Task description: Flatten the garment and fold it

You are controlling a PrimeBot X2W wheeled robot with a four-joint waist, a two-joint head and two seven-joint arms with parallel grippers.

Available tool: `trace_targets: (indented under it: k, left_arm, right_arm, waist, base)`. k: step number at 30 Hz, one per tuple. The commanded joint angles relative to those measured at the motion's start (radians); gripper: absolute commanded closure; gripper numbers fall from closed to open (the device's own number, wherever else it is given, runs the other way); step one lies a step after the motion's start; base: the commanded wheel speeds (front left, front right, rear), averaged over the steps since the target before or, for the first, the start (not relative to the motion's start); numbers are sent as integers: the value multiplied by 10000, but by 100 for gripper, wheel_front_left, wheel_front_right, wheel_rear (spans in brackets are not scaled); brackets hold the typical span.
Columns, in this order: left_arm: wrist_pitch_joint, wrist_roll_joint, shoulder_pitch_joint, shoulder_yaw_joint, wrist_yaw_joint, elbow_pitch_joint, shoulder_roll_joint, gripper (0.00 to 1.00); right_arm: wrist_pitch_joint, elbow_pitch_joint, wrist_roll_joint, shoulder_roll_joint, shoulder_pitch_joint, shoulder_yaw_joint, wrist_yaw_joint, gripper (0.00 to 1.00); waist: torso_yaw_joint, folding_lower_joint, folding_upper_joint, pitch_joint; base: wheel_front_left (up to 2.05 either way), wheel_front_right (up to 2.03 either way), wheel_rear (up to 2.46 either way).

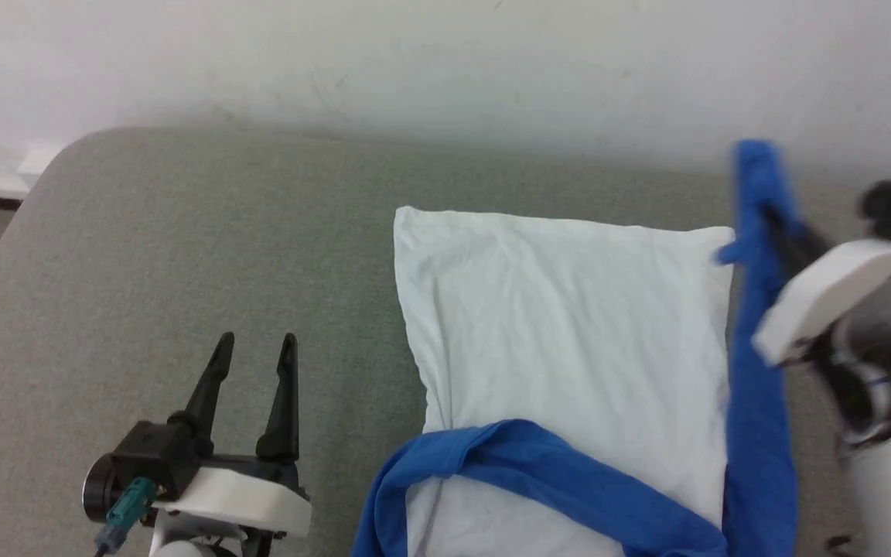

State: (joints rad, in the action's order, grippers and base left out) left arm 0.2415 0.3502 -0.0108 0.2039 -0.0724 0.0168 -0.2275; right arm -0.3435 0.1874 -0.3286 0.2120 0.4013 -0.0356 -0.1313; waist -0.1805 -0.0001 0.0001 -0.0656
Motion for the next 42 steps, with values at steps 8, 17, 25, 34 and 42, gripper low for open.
trace_targets:
  k: [8,17,25,34,42]
  left_arm:
    - [-231,-25,270,64,-117,271,-100,0]
    - [-404,45,268,439,14,165,7,0]
    - [-363,108,214,556,54,-72,45,0]
    - [-303,227,581,207,-267,-154,-116,0]
    - [-335,348,700,-178,-516,-63,-350,0]
  right_arm:
    - [-208,-1567,-1097,-1386,-1406,2757,6,100]
    - [975,725,-2817,-1613,-1680,6284,6,100]
    - [2560,3123,-3021,-1616,-978,7595,6,0]
    - [5266,2412,-1350,-1616,-914,5919,6,0]
    - [4971,172,639,-1610,-2515,2539,6,0]
  waist:
    - [356,1,-1,466]
    - [13,1,-1,266]
    - [-173,1,-1,219]
    - [156,1,-1,647]
    - [673,1,-1,639]
  base:
    - [0,0,0]
    - [0,0,0]
    - [0,0,0]
    - [0,0,0]
    - [0,0,0]
